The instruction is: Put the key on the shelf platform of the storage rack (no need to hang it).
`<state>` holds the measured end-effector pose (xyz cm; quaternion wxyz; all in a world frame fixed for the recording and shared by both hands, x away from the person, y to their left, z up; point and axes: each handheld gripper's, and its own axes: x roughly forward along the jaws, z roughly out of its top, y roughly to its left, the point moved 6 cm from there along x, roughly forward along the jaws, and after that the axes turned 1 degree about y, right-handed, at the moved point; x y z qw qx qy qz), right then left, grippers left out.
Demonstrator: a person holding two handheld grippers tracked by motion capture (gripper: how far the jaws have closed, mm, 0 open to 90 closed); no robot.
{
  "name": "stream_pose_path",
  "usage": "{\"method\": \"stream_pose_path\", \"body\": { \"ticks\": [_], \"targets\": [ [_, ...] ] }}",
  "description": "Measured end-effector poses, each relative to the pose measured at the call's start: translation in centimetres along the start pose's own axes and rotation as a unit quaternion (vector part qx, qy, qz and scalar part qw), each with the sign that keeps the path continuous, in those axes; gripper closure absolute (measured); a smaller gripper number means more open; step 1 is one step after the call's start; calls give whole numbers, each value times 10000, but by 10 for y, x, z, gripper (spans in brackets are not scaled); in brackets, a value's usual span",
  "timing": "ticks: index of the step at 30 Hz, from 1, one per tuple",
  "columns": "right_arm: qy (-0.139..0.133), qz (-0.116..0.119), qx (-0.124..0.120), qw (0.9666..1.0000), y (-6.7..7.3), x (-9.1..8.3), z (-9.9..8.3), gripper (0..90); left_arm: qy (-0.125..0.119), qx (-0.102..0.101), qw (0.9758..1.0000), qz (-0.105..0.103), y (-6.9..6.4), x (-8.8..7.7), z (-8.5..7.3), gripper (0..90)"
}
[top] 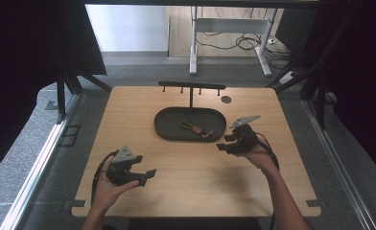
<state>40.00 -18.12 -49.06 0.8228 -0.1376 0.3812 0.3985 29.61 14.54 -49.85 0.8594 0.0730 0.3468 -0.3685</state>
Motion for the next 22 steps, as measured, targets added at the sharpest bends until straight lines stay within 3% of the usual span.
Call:
{"method": "stream_pose_path", "body": {
  "ticks": [8,12,16,22],
  "targets": [
    [-170,178,158,9996,19,-7,-42,479,31,4,10000,30,0,2,0,250],
    [-112,198,115,9997,27,-6,-59,477,53,13,10000,24,-2,4,0,250],
    [4,250,83,9997,31,-3,-67,471,55,30,10000,20,-4,4,0,250],
    [-147,158,69,9997,32,-7,-69,425,46,60,10000,32,-4,3,1,250]
  ]
}}
